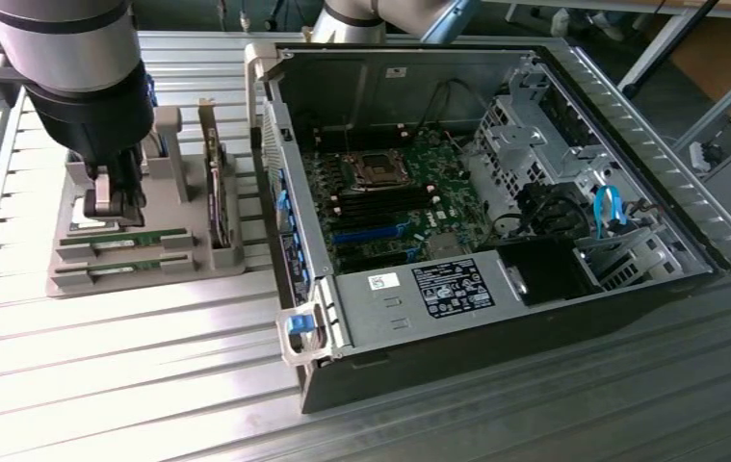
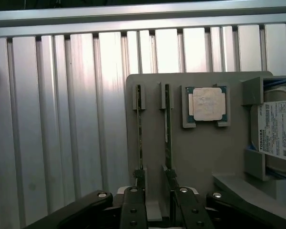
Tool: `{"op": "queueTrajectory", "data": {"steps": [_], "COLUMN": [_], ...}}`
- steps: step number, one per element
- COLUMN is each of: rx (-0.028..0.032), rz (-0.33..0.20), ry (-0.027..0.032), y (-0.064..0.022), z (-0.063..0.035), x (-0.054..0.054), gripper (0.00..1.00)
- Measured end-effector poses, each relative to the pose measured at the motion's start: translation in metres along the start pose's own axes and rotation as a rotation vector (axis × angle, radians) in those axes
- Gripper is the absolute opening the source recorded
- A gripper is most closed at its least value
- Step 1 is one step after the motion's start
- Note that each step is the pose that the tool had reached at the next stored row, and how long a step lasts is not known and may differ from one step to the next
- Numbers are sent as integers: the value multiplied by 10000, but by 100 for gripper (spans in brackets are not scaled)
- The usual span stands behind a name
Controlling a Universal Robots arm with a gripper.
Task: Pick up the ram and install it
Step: 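Pick up the ram and move it above insertion slot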
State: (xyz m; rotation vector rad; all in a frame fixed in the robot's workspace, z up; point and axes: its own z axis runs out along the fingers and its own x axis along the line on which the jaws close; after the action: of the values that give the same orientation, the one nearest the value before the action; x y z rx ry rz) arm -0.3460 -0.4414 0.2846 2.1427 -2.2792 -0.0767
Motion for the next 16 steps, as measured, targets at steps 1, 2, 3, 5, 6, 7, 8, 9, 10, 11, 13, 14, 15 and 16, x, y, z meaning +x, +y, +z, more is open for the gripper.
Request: {"op": "queueTrajectory", "data": {"steps": [1, 2, 3, 5, 6, 7, 8, 9, 10, 11, 13, 14, 15, 16], "rx": [1, 0, 0, 0, 0, 0, 0, 2, 0, 0, 0, 1, 0, 0], "rz": [0, 0, 0, -1, -1, 1, 0, -1, 0, 0, -1, -1, 0, 0], "ry": [-1, 0, -1, -1, 0, 0, -1, -1, -1, 0, -1, -1, -1, -1], "y": [-1, -2, -3, -4, -4, -4, 4, 11, 17, 30, 42, 44, 45, 46], "z": [19, 42, 60, 87, 102, 116, 130, 142, 147, 166, 190, 204, 213, 223], "x": [0, 1, 2, 2, 3, 3, 4, 5, 5, 7, 8, 8, 9, 9], "gripper": [29, 29, 29, 29, 29, 29, 29, 29, 29, 29, 29, 29, 29, 29]}}
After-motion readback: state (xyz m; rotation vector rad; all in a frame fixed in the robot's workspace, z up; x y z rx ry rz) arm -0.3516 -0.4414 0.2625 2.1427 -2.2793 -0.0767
